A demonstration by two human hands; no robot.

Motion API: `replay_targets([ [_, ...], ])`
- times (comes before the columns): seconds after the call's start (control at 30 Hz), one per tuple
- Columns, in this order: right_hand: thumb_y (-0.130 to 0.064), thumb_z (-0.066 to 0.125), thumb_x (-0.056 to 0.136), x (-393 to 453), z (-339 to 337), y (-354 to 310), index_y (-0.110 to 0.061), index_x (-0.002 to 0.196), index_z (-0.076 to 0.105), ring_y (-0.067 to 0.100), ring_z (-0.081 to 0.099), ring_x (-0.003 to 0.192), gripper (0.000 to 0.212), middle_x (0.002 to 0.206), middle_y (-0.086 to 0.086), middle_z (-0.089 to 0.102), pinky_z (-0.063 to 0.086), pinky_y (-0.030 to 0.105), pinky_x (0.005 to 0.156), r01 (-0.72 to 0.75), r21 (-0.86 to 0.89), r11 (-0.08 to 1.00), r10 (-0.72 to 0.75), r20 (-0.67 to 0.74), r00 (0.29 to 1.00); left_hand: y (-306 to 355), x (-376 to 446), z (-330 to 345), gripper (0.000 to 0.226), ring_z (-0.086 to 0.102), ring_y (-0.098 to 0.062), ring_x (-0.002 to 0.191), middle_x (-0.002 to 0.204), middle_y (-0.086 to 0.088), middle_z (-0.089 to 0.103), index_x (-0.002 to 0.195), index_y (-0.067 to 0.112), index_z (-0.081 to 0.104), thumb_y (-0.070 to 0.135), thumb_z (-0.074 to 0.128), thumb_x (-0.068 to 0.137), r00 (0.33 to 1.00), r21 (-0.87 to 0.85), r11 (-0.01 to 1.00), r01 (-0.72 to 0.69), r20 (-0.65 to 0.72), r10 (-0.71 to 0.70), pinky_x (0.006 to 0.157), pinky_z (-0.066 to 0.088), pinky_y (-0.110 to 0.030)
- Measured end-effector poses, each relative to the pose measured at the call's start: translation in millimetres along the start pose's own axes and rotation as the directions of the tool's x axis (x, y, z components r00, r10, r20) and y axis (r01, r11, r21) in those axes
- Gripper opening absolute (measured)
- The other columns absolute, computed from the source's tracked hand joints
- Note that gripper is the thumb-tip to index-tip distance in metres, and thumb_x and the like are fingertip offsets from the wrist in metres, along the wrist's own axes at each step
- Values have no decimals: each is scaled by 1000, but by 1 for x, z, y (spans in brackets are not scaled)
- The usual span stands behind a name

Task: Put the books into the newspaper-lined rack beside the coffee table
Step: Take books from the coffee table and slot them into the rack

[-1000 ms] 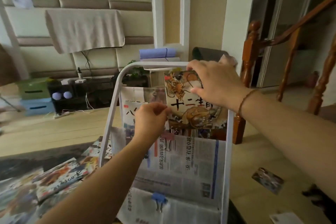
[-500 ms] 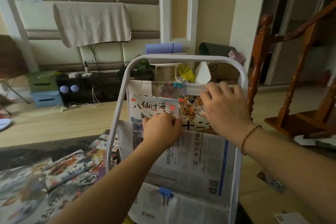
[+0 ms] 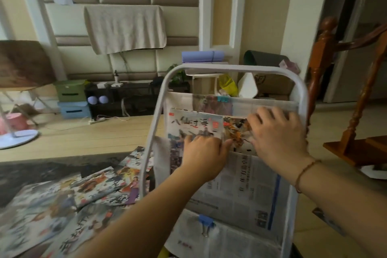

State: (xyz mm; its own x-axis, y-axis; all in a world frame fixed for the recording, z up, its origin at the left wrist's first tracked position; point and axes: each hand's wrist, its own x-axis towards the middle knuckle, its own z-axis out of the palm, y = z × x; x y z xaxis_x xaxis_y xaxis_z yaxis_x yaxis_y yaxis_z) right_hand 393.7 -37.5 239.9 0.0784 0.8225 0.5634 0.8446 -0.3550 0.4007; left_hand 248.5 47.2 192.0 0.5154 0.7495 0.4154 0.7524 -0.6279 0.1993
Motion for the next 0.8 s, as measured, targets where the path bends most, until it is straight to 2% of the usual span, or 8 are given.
replay_targets([
  [0.1,-42,62,82,-1,-15,-14,-19,113,56,31,47,102,39,114,8,53,41,44,80,44,70,997,-39,-81,996,-19,-18,-10,47,58,-19,92,94,0,67,90,21,68,51,34,101,991,-129,986,-109,-96,97,97,46,-45],
  [0.2,-38,57,81,1,-16,-53,-8,111,62,42,48,100,43,113,18,57,43,54,79,102,277,955,-36,-234,972,-54,-44,-21,27,52,-20,116,121,-2,62,113,21,65,38,48,100,957,-159,958,-238,-207,203,102,45,-42],
  [0.27,-45,46,82,3,-15,-95,-7,112,63,42,50,98,52,113,19,59,43,55,80,165,390,906,-78,-228,970,-86,-70,-32,27,44,-19,125,130,-1,55,120,21,61,35,51,99,964,-141,967,-212,-192,183,107,41,-41],
  [0.4,-40,61,83,-5,-37,-205,-8,107,67,37,57,93,40,105,15,64,48,48,79,326,518,791,-224,-251,942,-165,-136,-63,37,39,-20,132,139,-3,52,133,17,55,33,52,99,995,-58,998,24,-95,-29,111,35,-40],
  [0.5,-38,78,72,-18,-52,-289,-13,105,69,32,61,93,43,102,9,66,53,44,74,400,620,675,-362,-194,912,-234,-199,-78,41,38,-19,134,144,0,48,138,20,51,35,51,100,975,-13,977,211,-70,-211,112,36,-39],
  [0.6,-48,68,80,-36,-69,-363,-22,119,63,26,58,108,48,119,2,63,52,40,85,457,676,578,-546,-96,832,-302,-264,-84,38,42,-19,131,142,1,49,134,20,54,33,53,98,920,2,921,390,-33,-390,110,38,-36],
  [0.7,-56,45,91,-52,-83,-429,-33,142,38,17,36,134,56,146,-8,38,35,33,108,517,707,482,-695,-51,717,-360,-323,-89,39,45,-22,131,141,0,51,131,18,56,34,53,96,834,54,833,551,5,-552,109,38,-35],
  [0.8,-54,44,93,-61,-91,-486,-33,146,31,15,28,140,59,153,-10,31,27,33,114,517,766,382,-783,-29,621,-414,-366,-92,39,46,-22,130,141,1,50,132,18,55,34,53,96,737,124,738,663,62,-673,108,38,-33],
])
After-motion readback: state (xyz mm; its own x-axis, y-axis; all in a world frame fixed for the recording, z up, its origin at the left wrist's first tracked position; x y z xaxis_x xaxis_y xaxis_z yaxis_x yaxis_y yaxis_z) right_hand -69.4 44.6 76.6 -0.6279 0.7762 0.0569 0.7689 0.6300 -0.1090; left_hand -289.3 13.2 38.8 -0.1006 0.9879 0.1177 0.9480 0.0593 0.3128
